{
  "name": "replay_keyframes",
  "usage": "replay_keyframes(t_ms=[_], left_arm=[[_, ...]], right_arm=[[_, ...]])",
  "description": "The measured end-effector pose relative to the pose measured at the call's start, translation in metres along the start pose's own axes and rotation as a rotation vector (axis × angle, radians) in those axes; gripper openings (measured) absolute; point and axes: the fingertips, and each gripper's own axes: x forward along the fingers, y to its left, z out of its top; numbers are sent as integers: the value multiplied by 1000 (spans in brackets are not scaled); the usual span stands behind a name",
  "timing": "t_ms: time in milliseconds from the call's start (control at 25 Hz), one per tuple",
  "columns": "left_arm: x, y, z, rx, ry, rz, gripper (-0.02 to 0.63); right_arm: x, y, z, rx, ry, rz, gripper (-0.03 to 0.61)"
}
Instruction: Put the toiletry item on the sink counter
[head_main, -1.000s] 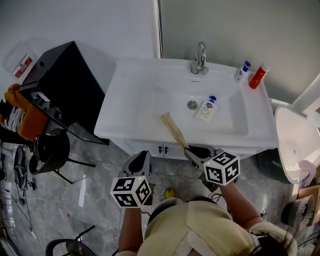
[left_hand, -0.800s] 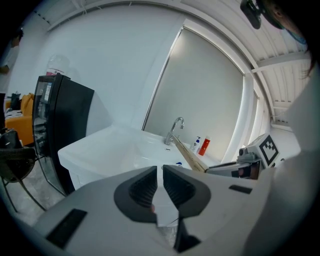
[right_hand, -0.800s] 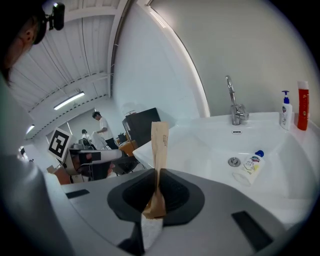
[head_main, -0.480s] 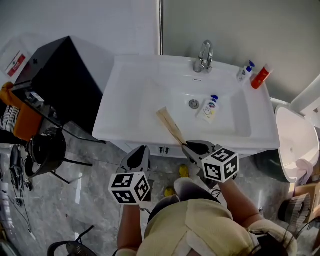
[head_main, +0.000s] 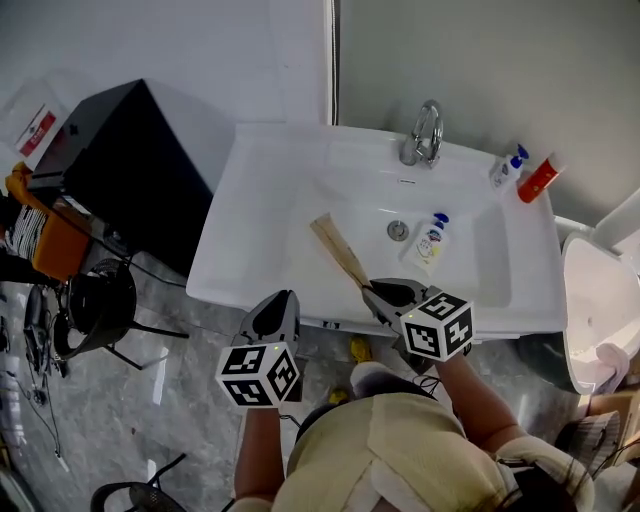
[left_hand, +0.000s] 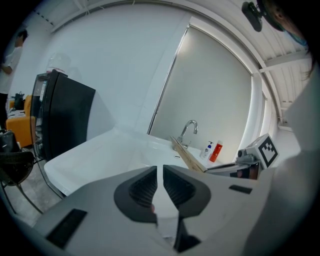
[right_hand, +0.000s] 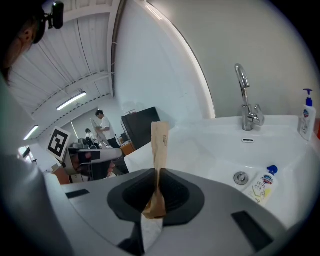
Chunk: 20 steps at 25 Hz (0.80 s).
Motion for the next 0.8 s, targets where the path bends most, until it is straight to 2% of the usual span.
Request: replay_keyframes(t_ms=[800], left_arm=[[81,-4,28,13,39,33,69]], right_arm=[[35,-76,23,35,55,28,51]])
